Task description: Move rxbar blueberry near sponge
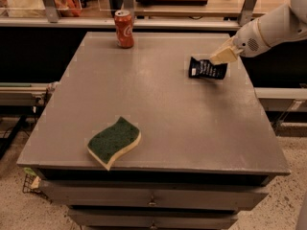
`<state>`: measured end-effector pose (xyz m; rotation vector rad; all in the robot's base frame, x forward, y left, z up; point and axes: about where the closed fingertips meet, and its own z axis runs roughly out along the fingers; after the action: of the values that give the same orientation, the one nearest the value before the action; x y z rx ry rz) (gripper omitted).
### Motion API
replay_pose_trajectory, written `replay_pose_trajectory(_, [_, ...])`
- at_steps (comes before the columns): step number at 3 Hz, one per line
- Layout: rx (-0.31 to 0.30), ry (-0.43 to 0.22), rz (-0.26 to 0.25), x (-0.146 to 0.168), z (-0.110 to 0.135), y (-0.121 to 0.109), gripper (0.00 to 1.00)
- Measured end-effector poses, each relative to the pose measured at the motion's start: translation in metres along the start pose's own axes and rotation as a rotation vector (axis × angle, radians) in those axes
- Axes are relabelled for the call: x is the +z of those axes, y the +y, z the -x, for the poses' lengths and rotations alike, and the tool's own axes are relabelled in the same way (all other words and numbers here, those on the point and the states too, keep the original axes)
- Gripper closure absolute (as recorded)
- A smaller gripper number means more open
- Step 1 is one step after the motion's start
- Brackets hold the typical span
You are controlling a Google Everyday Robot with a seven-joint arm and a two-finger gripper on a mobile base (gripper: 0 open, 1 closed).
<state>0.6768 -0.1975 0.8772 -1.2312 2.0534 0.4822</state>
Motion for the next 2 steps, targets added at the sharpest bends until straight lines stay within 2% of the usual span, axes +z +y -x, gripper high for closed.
replay_pose_trajectory(1, [-0.031, -0.011, 0.109, -0.017, 0.007, 0.049, 1.00])
replay_pose_trajectory(2, [-0.029, -0.028, 0.205, -0.031, 0.009, 0.093, 1.00])
